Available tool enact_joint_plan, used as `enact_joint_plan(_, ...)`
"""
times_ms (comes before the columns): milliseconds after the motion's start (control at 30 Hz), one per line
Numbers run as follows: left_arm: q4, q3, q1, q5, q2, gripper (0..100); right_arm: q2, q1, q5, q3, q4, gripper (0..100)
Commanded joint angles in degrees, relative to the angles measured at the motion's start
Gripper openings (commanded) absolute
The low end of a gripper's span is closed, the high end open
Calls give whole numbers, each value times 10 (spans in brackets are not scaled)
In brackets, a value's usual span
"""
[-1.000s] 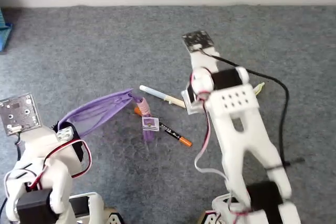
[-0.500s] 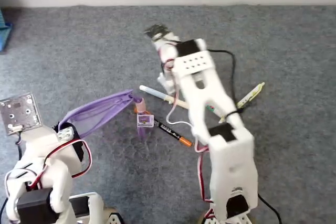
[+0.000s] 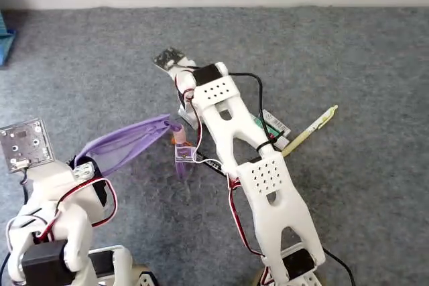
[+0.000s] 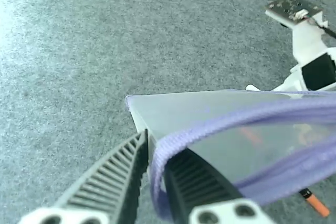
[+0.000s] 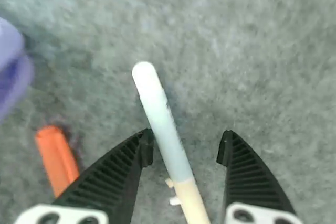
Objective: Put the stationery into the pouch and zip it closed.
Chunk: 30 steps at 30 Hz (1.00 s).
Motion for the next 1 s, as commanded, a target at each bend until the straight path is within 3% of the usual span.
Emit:
enact_joint_plan(0,-5,0,1,11,6,12,7,8,4,-28,45,180)
enact_joint_plan(133,-5,0,1,11,6,12,13,26,4,-29,58,2)
enact_joint_plan(367,-5,0,3,11,6,12,13,51,3,-160,164,8)
enact_joint_plan(533,-4,-7,4,11,8,12,-33,64,1,-230,167,7)
enact_joint_plan(733,-5,-39,4,11,11,12,-181,65,-7,-142,168,7)
enact_joint_plan(967,-2,-34,4,9,11,12,-428,56,-78,98,167,7)
